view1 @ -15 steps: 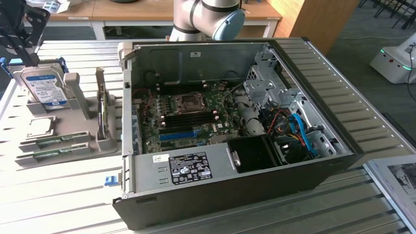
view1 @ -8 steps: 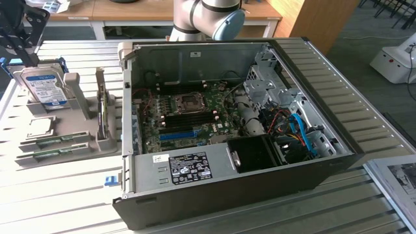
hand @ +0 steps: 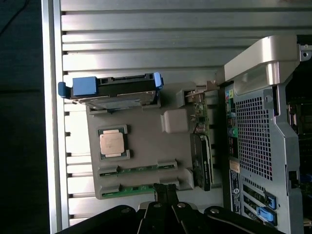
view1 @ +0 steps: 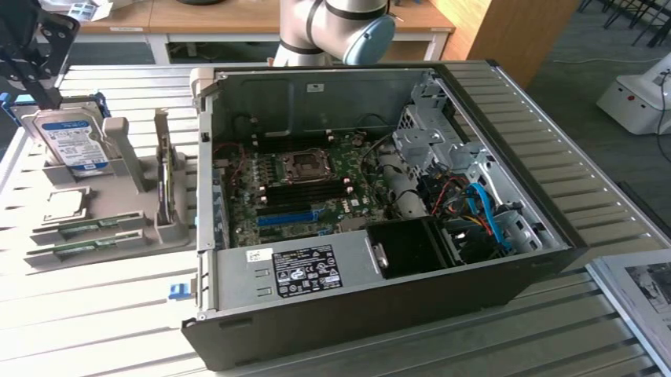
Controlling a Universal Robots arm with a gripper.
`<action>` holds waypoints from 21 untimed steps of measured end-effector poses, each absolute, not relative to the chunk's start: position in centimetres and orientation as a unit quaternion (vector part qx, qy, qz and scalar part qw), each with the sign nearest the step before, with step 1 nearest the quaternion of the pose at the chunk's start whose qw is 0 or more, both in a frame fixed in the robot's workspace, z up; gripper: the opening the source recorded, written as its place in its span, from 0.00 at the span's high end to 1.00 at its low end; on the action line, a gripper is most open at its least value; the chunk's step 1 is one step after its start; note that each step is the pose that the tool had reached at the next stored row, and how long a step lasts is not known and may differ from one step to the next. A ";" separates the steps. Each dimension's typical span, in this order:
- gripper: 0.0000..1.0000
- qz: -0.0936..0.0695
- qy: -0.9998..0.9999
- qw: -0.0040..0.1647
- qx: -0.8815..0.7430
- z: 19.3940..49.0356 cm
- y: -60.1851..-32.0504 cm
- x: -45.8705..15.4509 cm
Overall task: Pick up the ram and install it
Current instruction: 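Reach for the ram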
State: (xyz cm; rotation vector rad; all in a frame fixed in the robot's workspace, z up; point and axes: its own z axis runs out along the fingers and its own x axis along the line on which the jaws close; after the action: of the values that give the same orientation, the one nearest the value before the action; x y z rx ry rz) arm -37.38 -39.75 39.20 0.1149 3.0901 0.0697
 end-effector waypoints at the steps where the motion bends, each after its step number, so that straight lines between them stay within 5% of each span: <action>1: 0.90 0.023 0.999 0.024 0.037 39.2 -39.8 -37.4; 21: 0.90 0.023 0.999 0.024 0.037 39.2 -40.4 -37.4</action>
State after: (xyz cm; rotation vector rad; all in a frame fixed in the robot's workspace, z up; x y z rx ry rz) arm -37.39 -40.42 39.20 0.1149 3.0901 0.0697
